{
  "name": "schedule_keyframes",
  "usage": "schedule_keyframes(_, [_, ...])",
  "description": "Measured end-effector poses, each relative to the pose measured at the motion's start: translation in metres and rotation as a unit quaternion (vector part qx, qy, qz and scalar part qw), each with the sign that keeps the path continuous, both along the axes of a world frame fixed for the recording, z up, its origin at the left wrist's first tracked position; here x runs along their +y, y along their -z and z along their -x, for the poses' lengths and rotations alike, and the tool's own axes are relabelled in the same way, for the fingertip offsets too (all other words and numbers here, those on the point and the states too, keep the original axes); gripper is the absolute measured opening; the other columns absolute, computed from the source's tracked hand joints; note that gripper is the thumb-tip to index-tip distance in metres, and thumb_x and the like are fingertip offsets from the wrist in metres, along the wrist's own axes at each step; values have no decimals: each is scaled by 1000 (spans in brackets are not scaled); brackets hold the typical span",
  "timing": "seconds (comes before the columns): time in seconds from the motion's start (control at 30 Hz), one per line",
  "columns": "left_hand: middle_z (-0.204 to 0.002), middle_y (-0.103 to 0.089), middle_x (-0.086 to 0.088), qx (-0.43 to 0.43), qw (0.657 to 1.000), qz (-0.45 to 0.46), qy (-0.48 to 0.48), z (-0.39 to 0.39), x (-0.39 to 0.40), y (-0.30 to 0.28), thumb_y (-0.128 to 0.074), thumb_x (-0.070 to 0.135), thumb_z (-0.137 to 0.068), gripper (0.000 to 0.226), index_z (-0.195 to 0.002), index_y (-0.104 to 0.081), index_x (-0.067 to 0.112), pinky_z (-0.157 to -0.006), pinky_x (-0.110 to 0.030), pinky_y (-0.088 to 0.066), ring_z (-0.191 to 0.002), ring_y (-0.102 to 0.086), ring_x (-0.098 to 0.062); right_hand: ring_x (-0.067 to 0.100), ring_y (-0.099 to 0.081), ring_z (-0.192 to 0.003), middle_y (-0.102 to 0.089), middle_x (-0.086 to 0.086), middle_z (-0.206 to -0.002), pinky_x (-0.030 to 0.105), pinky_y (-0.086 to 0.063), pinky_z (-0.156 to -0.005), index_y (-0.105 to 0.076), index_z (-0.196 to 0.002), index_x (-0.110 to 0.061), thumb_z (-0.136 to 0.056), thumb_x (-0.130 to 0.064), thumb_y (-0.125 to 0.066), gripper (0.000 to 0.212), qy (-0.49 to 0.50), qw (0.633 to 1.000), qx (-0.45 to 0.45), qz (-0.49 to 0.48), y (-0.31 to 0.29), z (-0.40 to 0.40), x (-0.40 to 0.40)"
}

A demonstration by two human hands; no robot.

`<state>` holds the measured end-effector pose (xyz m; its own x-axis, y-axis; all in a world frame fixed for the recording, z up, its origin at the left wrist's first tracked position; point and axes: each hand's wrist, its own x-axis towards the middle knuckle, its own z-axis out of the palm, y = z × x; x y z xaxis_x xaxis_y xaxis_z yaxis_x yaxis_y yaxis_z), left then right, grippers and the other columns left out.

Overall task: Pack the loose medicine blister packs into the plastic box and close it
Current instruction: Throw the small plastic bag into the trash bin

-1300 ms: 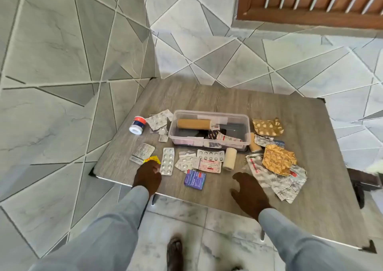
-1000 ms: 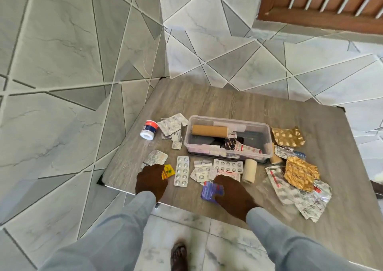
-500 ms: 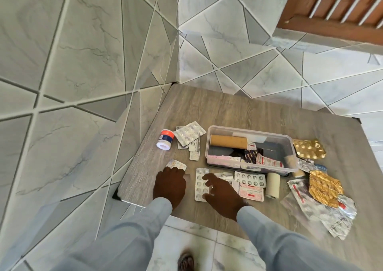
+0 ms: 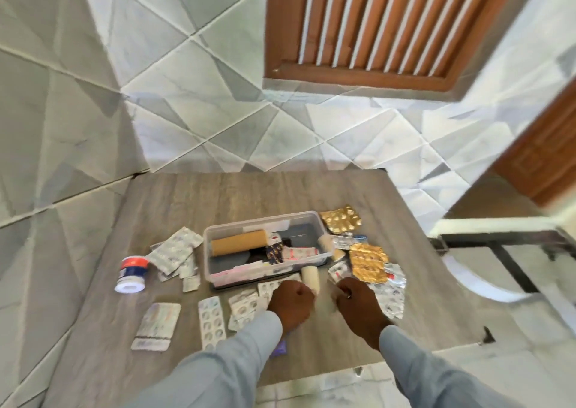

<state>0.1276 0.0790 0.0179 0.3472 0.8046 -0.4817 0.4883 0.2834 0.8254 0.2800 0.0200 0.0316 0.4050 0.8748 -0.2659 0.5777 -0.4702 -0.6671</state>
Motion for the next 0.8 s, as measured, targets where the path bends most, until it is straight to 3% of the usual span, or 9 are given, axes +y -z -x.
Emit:
schedule_keyframes(0.1, [-101, -69, -9, 67, 994, -36, 76, -37, -9, 13, -57, 25, -73, 14, -84, -65, 26, -84, -38, -56, -98, -66, -32, 21, -57, -74, -61, -4, -74, 26, -40, -63, -57, -67, -27, -87, -15, -56, 24, 80, 996, 17, 17, 4, -44, -26])
schedule_keyframes(0.2, [-130, -51, -2, 189, 938, -152, 249, -73, -29, 10, -57, 22, -82, 39, -120, -54, 33, -106, -36, -40, -124, -49, -26, 25, -61, -71, -66, 1, -69, 33, -48, -67, -59, -61, -23, -87, -36, -59, 29, 122, 992, 31, 28, 12, -81, -46])
schedule_keyframes(0.27, [-142, -40, -3, 270, 879, -246, 305, -95, -39, 11, -51, 14, -87, 49, -132, -45, 31, -111, -41, -30, -131, -38, -29, 24, -61, -68, -65, 1, -65, 35, -50, -70, -57, -55, -22, -87, -40, -58, 37, 118, 993, 27, 20, 18, -102, -55])
schedule_keyframes(0.37, [-151, -29, -7, 367, 796, -312, 367, -126, -47, 22, -44, 12, -90, 50, -138, -38, 24, -111, -49, -22, -136, -28, -34, 24, -63, -72, -66, 1, -67, 32, -49, -70, -56, -57, -22, -87, -36, -58, 33, 99, 994, 31, 20, 21, -133, -63])
schedule_keyframes(0.5, [-142, -44, -11, 425, 756, -347, 357, -145, -53, 34, -23, 14, -86, 49, -125, -52, 20, -105, -51, -31, -126, -39, -36, 24, -63, -76, -66, 2, -74, 32, -48, -68, -58, -63, -25, -78, -15, -57, 18, 75, 994, 77, 24, 24, -185, -69])
schedule_keyframes(0.63, [-101, -69, -5, 427, 773, -383, 272, -161, -49, 8, -44, 22, -76, 29, -94, -67, 22, -85, -45, -47, -97, -59, -30, 22, -61, -72, -65, 4, -74, 35, -51, -67, -59, -67, -22, -83, -24, -60, 16, 46, 992, 116, 5, 17, -234, -73])
schedule_keyframes(0.7, [-96, -68, -4, 431, 781, -398, 215, -171, -43, -21, -48, 26, -78, 23, -93, -65, 22, -82, -40, -45, -94, -61, -28, 18, -59, -70, -64, 0, -73, 33, -49, -66, -60, -67, -22, -84, -28, -64, 19, 21, 990, 136, -8, 12, -252, -73])
schedule_keyframes(0.8, [-92, -67, -7, 360, 835, -397, 126, -186, -32, -61, -45, 31, -82, 21, -95, -59, 23, -80, -37, -43, -90, -60, -29, 15, -60, -77, -64, -6, -77, 31, -49, -74, -61, -60, -32, -82, -18, -68, 26, -35, 988, 147, -32, 0, -273, -66])
